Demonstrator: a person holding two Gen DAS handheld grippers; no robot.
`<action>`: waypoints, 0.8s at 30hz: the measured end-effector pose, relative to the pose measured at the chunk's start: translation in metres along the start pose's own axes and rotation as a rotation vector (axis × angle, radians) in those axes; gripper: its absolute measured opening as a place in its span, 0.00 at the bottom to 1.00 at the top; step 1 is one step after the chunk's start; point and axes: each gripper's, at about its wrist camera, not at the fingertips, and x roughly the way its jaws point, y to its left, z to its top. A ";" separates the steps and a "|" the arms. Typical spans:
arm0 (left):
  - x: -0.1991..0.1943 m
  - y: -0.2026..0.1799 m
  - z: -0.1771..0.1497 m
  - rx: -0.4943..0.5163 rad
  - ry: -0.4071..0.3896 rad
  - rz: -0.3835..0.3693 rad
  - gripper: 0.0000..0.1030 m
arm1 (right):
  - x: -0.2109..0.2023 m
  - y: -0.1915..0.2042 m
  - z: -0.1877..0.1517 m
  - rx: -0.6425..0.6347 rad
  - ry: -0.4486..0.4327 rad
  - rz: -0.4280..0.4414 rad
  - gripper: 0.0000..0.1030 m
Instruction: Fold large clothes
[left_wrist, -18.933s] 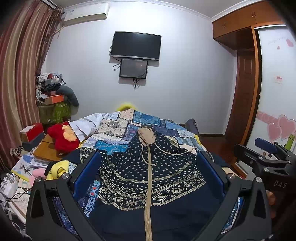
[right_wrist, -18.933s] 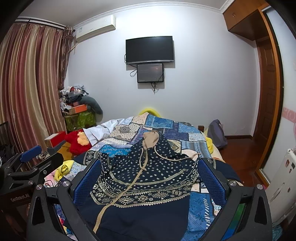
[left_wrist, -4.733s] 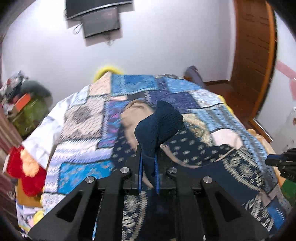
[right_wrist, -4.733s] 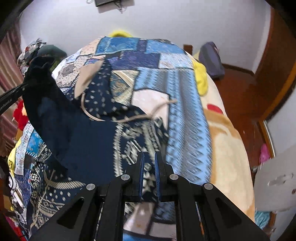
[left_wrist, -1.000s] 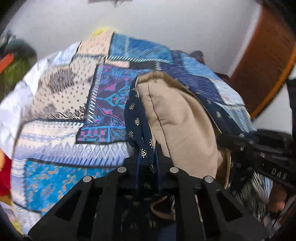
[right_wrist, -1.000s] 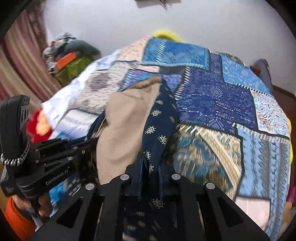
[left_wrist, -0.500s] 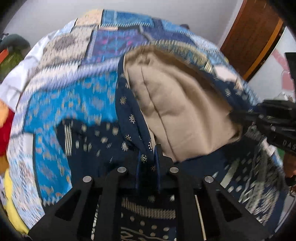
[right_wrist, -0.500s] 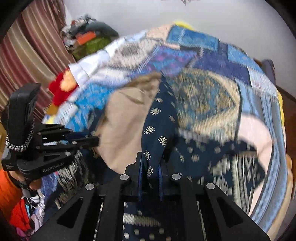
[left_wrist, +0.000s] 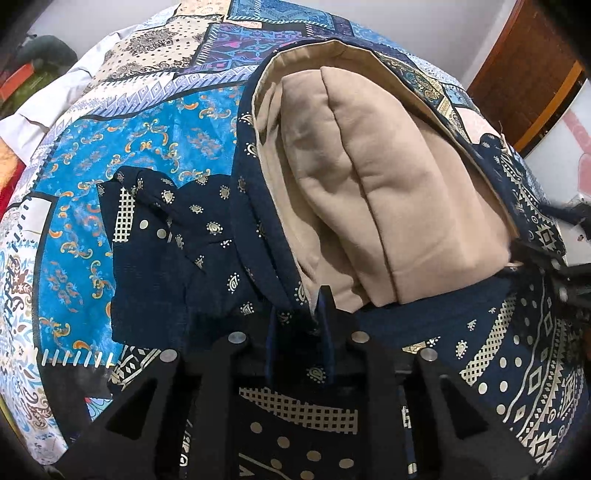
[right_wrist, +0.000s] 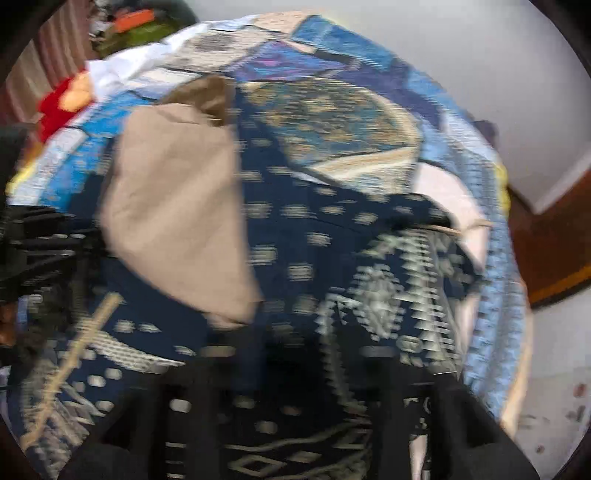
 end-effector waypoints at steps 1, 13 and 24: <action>0.001 0.001 0.000 0.002 -0.002 0.003 0.23 | -0.003 -0.005 -0.003 0.002 -0.030 -0.070 0.92; -0.046 0.013 0.021 0.023 -0.084 0.077 0.51 | -0.051 -0.040 0.023 0.090 -0.138 0.155 0.91; -0.043 0.028 0.090 0.007 -0.168 0.117 0.56 | -0.007 -0.029 0.101 0.186 -0.123 0.295 0.91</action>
